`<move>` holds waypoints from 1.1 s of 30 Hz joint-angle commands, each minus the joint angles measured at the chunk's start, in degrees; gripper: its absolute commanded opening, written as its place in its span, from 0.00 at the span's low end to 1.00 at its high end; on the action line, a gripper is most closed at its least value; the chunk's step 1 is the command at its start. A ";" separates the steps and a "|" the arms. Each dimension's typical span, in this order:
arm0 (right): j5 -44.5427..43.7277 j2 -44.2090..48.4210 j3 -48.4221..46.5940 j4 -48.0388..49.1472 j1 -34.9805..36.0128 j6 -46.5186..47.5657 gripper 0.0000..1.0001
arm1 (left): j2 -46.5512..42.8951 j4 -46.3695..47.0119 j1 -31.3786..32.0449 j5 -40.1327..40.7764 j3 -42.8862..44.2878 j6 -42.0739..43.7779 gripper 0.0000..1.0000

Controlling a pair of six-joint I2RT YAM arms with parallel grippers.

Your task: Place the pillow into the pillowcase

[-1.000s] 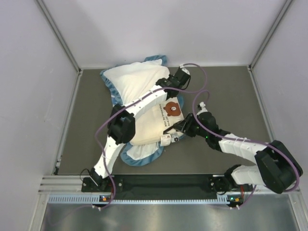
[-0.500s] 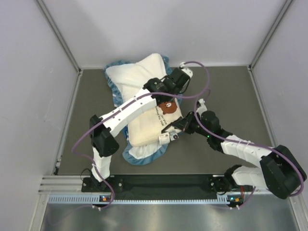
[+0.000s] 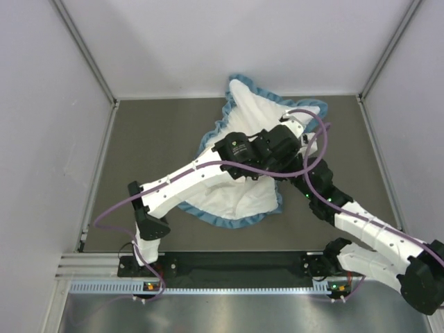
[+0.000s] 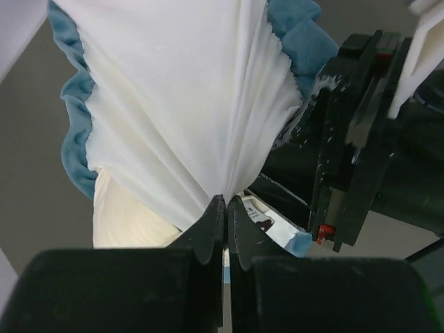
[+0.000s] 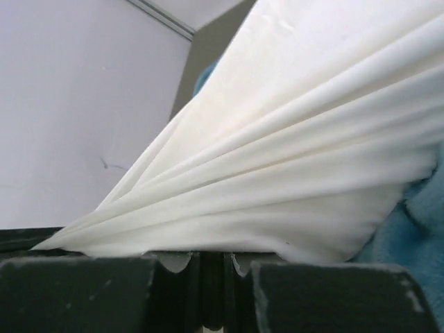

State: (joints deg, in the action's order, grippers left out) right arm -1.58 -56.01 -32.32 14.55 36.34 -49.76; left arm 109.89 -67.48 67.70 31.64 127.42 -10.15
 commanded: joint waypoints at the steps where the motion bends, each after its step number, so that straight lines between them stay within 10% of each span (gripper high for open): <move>1: -10.91 3.61 3.02 3.99 -4.25 -0.51 0.00 | -7.75 -2.65 2.35 -0.72 3.19 -6.81 0.00; 7: -5.55 0.90 4.80 -1.01 -7.16 0.88 0.08 | -8.99 1.47 1.73 -2.28 -4.45 -6.46 0.00; 10: -2.99 3.70 7.08 -2.76 -6.98 2.73 0.39 | -8.29 3.76 1.64 -1.67 -7.79 -6.02 0.00; 22: -1.14 23.30 15.26 -18.59 -7.07 3.09 0.85 | -6.18 14.48 -4.77 -3.95 -15.35 -5.06 0.02; 26: -3.07 27.17 16.76 -22.18 -7.07 3.44 0.89 | -5.91 14.57 -4.77 -0.99 -17.89 -4.61 0.40; 33: -2.64 29.46 13.43 -28.87 -7.07 8.87 0.89 | -12.76 14.40 -4.95 6.67 -27.73 -7.33 0.67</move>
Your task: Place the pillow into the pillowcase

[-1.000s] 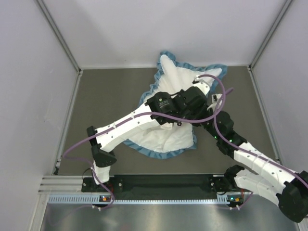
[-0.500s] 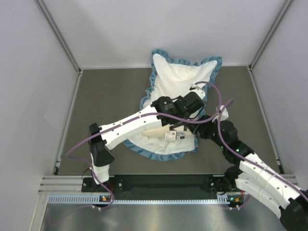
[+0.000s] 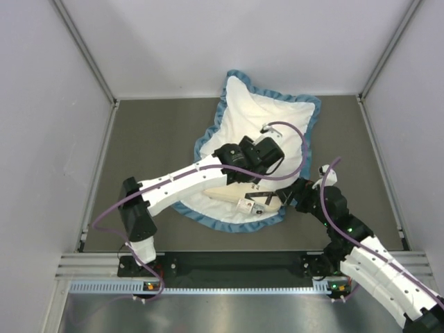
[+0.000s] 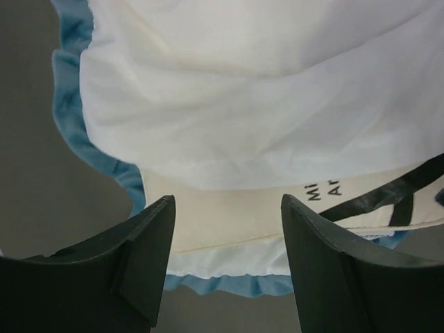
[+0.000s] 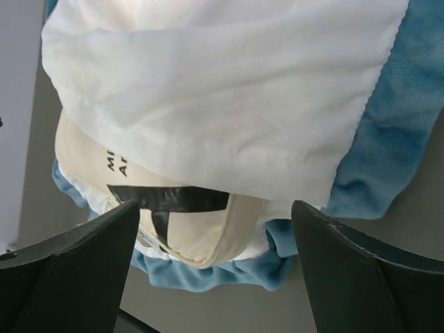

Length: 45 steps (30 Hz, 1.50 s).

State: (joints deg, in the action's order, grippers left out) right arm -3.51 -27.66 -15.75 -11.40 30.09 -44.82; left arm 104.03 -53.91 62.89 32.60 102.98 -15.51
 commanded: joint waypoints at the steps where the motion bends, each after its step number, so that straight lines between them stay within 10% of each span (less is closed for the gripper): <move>1: -0.19 1.20 -4.19 -3.36 -0.73 4.99 0.89 | -7.95 0.30 -0.14 6.76 -4.62 -4.33 0.68; 14: -1.57 -21.78 -26.07 -8.02 10.57 26.62 0.82 | -42.22 17.87 -7.35 -13.86 -44.94 -20.26 0.58; 30: -15.29 -53.28 -45.68 -9.34 18.96 39.45 0.77 | -32.76 35.09 -7.79 -24.95 -56.14 -26.42 0.58; 33: -16.62 -55.31 -45.95 -9.17 18.87 39.72 0.67 | -29.59 38.25 -8.92 -25.65 -57.01 -26.59 0.58; 39: -15.14 -56.54 -48.75 -8.81 17.20 38.76 0.00 | -24.76 46.35 -12.70 -25.40 -59.30 -27.56 0.57; 45: -7.15 -50.22 -52.44 -9.95 16.50 37.88 0.00 | -19.40 49.78 -14.03 -23.81 -55.79 -26.51 0.56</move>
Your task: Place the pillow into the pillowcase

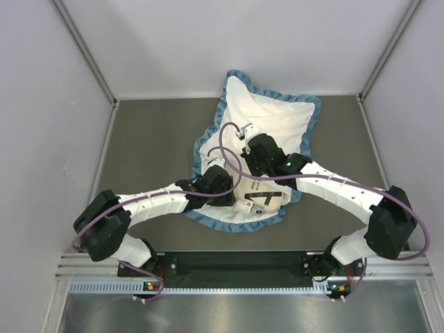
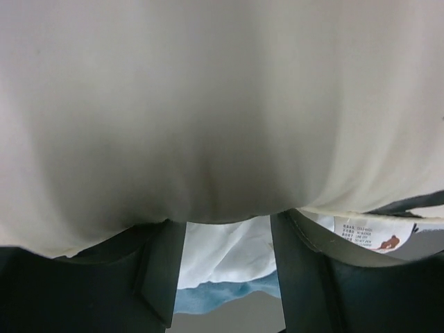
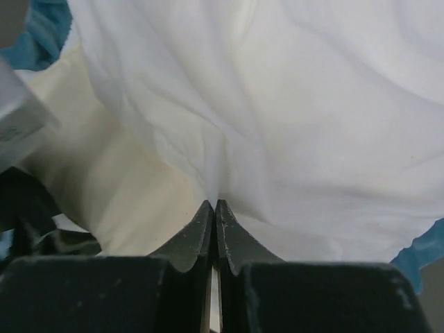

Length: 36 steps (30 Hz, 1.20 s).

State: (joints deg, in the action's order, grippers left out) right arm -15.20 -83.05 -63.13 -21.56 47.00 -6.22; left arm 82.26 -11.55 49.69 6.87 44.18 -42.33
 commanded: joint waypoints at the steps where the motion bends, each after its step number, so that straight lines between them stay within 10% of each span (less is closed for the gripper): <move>1: 5.26 5.78 -5.77 -0.67 -0.51 -0.81 0.00 | 2.99 7.77 -0.91 2.00 4.67 0.49 0.56; 18: 18.01 14.31 -3.86 -8.32 -0.51 -9.16 0.00 | 22.85 7.51 -8.46 7.10 34.82 2.95 0.57; 30: 21.44 15.99 -0.85 -7.00 -0.51 -10.57 0.01 | 6.88 5.15 -10.49 8.42 21.66 5.67 0.63; 36: 15.59 13.97 -3.66 -7.79 -0.42 -6.19 0.87 | -4.99 -3.47 -11.63 8.60 15.24 5.33 0.72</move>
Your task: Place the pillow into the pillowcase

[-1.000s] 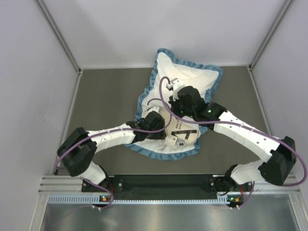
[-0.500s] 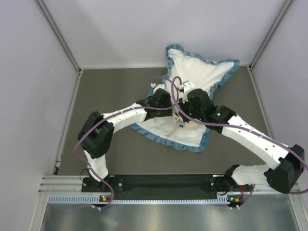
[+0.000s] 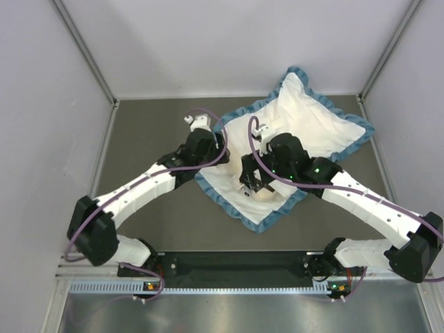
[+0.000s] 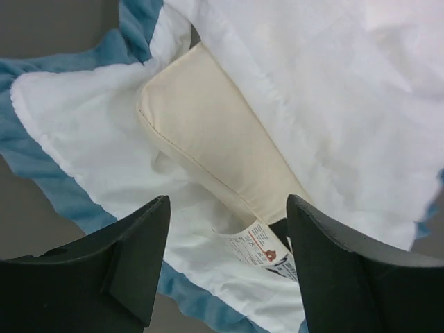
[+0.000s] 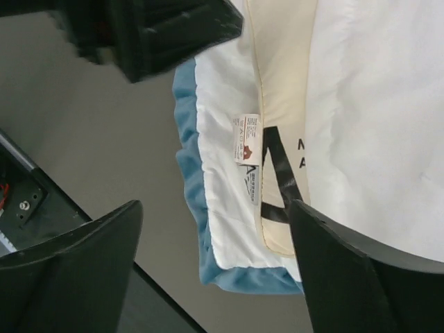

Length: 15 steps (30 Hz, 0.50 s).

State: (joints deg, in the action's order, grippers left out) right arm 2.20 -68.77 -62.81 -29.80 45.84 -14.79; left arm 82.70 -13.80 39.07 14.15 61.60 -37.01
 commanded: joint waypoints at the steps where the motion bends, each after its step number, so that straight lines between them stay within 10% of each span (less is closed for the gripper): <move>1: -4.19 -1.18 -4.60 0.10 0.74 3.61 0.99 | -7.18 -2.27 -2.32 -0.42 -3.93 -0.51 0.74; 15: -14.33 -17.18 -6.19 7.64 3.46 14.35 0.99 | -6.33 7.37 -5.06 -13.08 -22.22 -10.26 0.83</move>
State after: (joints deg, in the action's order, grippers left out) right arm -10.57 -85.12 -69.06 -28.56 48.64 -2.90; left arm 75.44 -15.00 34.46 5.65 40.27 -43.81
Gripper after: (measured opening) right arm 0.993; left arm 0.830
